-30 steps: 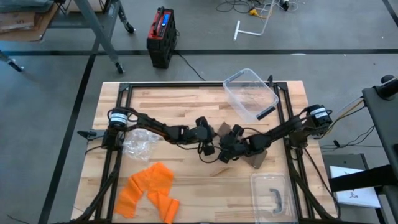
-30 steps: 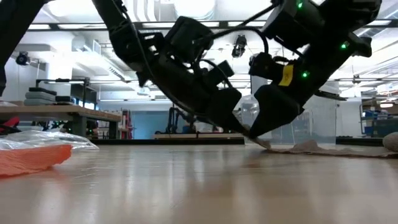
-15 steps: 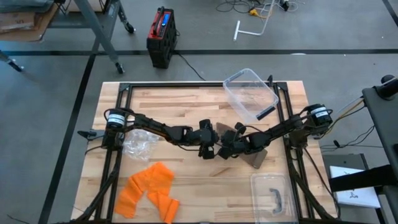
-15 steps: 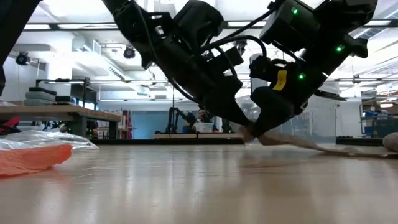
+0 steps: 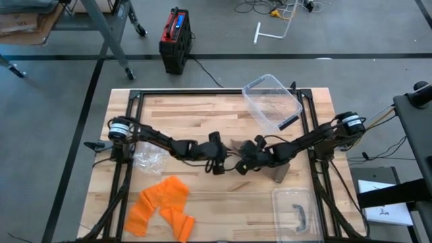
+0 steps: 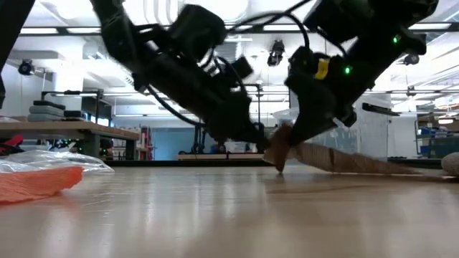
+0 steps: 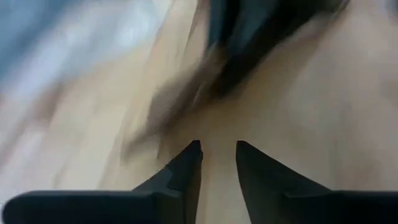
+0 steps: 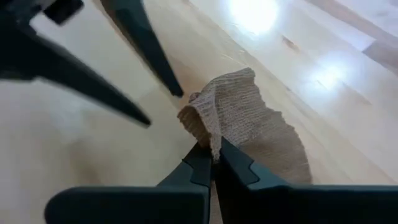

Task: Roll bandage
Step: Uncoil the brown bandage

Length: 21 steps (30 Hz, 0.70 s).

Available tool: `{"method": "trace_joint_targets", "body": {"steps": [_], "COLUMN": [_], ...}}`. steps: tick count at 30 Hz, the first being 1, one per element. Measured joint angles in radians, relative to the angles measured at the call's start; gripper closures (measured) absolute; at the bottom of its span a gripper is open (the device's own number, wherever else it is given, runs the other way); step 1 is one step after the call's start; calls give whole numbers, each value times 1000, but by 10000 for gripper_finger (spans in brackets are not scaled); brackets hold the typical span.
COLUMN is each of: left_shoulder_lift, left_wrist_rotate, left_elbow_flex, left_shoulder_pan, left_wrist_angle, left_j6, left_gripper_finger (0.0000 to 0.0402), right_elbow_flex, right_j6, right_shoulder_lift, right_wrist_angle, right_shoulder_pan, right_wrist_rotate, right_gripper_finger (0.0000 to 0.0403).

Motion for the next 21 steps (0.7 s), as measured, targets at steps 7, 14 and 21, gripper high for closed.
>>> {"method": "trace_joint_targets", "body": {"steps": [7,14,21], "left_shoulder_lift": [1,17,5], "left_wrist_rotate": [-75,-37,-21], "left_elbow_flex": [-58,-40,4], "left_shoulder_pan": [3,12,-4], "left_wrist_angle": [211,200,75], "left_j6": [92,64,102], "left_gripper_finger": [269,262,286], "right_elbow_flex": [-1,-2,-3], "right_j6": [20,13,16], "right_shoulder_lift": [-68,-82,-80], "right_wrist_angle": [-10,-11,-22], "right_shoulder_pan": [-1,-1,-1], "right_wrist_rotate": [-52,-52,-50], "right_gripper_finger": [400,400,400]}}
